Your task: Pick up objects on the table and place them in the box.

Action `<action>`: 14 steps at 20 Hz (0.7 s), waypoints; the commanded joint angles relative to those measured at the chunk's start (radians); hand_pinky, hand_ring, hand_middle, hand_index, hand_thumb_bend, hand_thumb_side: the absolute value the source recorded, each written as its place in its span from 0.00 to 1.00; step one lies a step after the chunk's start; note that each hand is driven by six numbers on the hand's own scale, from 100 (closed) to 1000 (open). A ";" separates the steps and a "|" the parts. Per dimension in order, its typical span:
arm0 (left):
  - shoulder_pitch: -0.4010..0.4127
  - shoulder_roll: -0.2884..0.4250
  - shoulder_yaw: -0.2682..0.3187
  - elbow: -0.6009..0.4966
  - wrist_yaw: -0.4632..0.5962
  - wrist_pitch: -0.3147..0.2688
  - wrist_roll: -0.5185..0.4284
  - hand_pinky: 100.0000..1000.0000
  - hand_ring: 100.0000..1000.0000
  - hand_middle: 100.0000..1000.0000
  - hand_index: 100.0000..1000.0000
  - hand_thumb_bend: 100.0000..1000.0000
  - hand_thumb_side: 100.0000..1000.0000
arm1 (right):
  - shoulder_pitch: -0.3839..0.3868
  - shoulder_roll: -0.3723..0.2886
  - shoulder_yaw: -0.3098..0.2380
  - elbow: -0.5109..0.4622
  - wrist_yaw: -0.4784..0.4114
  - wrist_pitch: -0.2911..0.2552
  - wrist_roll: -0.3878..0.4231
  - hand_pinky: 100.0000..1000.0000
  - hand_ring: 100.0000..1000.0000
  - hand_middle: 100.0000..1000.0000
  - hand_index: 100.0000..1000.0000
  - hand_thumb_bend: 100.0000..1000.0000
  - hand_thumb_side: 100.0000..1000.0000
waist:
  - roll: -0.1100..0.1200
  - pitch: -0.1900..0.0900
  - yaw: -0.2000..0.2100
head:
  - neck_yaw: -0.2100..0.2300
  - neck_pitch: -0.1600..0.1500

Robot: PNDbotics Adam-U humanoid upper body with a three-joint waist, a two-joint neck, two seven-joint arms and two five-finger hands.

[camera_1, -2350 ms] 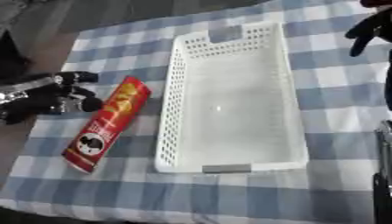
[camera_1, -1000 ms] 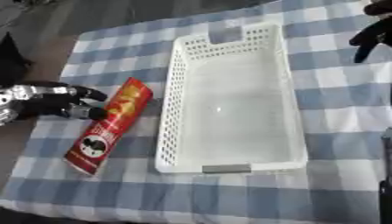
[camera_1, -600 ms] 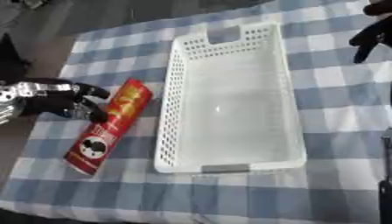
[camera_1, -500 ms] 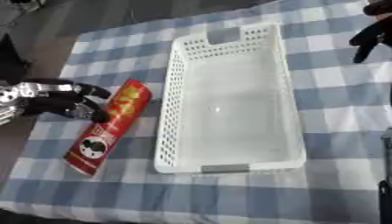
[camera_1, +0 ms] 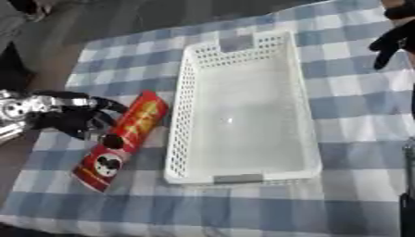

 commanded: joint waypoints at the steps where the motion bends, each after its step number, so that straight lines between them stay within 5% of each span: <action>1: -0.014 0.027 -0.002 0.018 -0.083 -0.015 0.034 0.87 0.89 1.00 1.00 0.97 0.40 | -0.003 0.019 0.009 -0.021 -0.012 0.008 0.004 0.23 0.42 0.61 0.77 0.00 1.00 | -0.006 -0.019 -0.002 | 0.016 -0.004; 14: -0.037 -0.031 -0.062 0.149 -0.219 -0.088 -0.113 0.90 0.91 1.00 1.00 0.96 0.48 | 0.022 0.088 0.024 -0.051 -0.052 0.048 0.019 0.23 0.43 0.61 0.76 0.00 1.00 | -0.006 -0.056 -0.018 | 0.029 -0.004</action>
